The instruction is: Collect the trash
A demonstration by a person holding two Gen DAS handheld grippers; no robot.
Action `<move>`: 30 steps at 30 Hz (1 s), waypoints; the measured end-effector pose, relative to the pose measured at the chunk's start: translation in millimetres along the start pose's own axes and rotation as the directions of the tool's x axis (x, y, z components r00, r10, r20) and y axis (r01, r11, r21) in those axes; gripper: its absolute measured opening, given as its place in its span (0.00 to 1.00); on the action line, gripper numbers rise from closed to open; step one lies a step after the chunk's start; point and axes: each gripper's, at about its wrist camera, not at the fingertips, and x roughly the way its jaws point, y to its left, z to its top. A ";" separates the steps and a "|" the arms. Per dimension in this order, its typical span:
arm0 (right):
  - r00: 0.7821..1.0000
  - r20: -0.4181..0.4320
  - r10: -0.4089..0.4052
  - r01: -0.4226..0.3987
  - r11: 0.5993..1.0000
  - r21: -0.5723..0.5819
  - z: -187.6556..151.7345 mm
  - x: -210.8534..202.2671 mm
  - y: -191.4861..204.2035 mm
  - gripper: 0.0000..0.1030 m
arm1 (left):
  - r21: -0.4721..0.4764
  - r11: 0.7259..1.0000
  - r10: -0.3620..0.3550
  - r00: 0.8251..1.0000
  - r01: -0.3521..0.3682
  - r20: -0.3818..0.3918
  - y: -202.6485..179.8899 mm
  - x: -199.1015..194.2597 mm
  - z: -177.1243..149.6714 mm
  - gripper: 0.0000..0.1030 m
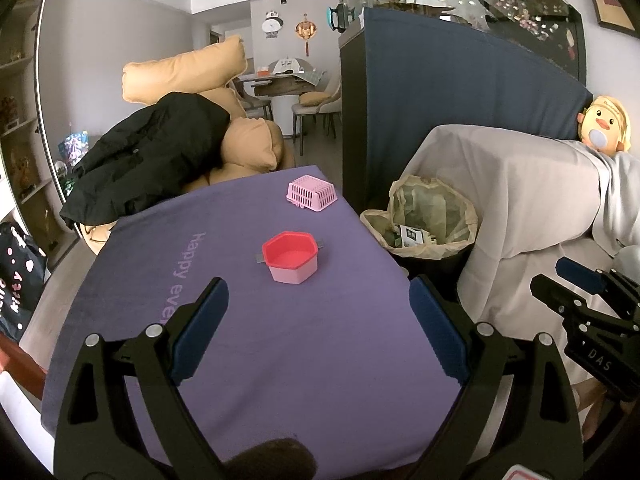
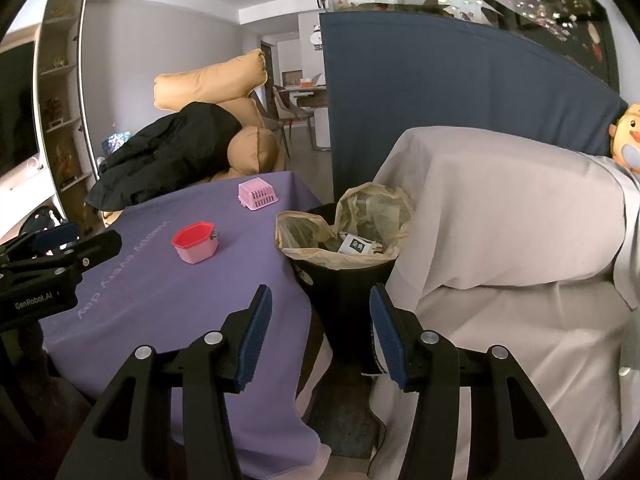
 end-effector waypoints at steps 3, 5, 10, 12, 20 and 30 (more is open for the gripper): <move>1.000 0.000 0.001 -0.001 1.000 0.001 -0.2 -0.1 0.1 0.47 | 0.002 1.000 0.001 1.000 -0.001 0.003 -0.1 -0.8 0.7 0.85; 1.000 -0.003 0.005 -0.005 1.000 -0.001 -0.5 -0.9 0.1 0.47 | 0.002 1.000 0.000 1.000 0.000 0.003 -0.2 -0.9 0.7 0.85; 1.000 -0.003 0.005 -0.005 1.000 0.000 -0.7 -0.9 0.0 0.47 | 0.001 1.000 0.001 1.000 -0.001 0.003 -0.3 -0.9 0.7 0.85; 1.000 -0.003 0.004 -0.004 1.000 0.002 -0.9 -1.1 -0.2 0.47 | 0.002 1.000 0.000 1.000 0.000 0.003 -0.5 -0.9 0.5 0.85; 1.000 -0.002 0.005 -0.005 1.000 0.006 -2.7 -1.4 1.0 0.47 | 0.004 1.000 0.001 1.000 -0.001 0.003 -1.6 -1.5 1.3 0.85; 1.000 0.001 0.002 -0.002 1.000 0.012 -1.5 -3.8 -0.2 0.47 | 0.008 1.000 -0.001 1.000 0.001 0.001 -3.3 -2.5 4.3 0.85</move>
